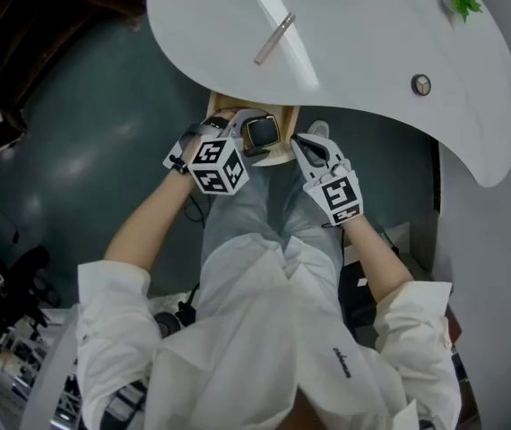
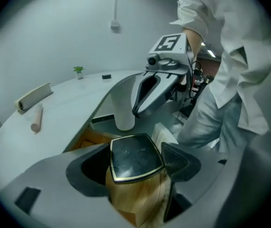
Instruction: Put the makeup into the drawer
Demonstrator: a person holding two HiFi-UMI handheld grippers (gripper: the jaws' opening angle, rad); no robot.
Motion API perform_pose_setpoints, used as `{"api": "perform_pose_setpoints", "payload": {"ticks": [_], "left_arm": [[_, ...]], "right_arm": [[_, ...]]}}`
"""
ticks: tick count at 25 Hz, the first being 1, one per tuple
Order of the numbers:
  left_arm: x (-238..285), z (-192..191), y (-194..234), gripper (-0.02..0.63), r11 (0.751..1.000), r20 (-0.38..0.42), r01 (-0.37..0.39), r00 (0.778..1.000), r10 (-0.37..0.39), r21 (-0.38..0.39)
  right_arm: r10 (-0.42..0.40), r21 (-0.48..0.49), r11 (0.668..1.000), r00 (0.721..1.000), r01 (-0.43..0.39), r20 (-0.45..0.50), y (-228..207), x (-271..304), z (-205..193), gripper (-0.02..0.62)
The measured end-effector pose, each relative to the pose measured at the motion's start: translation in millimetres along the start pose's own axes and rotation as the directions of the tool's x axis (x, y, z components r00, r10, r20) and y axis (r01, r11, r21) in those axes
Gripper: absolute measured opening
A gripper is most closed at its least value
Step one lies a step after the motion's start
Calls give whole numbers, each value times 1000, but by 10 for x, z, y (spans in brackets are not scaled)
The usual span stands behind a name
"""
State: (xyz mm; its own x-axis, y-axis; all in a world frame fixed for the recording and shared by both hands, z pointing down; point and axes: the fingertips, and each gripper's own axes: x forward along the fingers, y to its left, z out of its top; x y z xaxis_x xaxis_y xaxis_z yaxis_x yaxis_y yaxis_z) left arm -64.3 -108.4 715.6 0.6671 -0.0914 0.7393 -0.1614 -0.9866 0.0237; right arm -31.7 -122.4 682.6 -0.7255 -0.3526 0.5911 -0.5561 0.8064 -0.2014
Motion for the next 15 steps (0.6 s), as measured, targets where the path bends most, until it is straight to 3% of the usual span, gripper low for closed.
{"api": "perform_pose_setpoints", "payload": {"ticks": [6, 15], "left_arm": [[213, -184, -13, 354, 986, -79, 82, 994, -71, 145], [485, -336, -61, 354, 967, -136, 145, 984, -118, 211]], "right_arm": [[26, -45, 999, 999, -27, -29, -62, 130, -146, 17], [56, -58, 997, 997, -59, -47, -86, 166, -296, 17]]}}
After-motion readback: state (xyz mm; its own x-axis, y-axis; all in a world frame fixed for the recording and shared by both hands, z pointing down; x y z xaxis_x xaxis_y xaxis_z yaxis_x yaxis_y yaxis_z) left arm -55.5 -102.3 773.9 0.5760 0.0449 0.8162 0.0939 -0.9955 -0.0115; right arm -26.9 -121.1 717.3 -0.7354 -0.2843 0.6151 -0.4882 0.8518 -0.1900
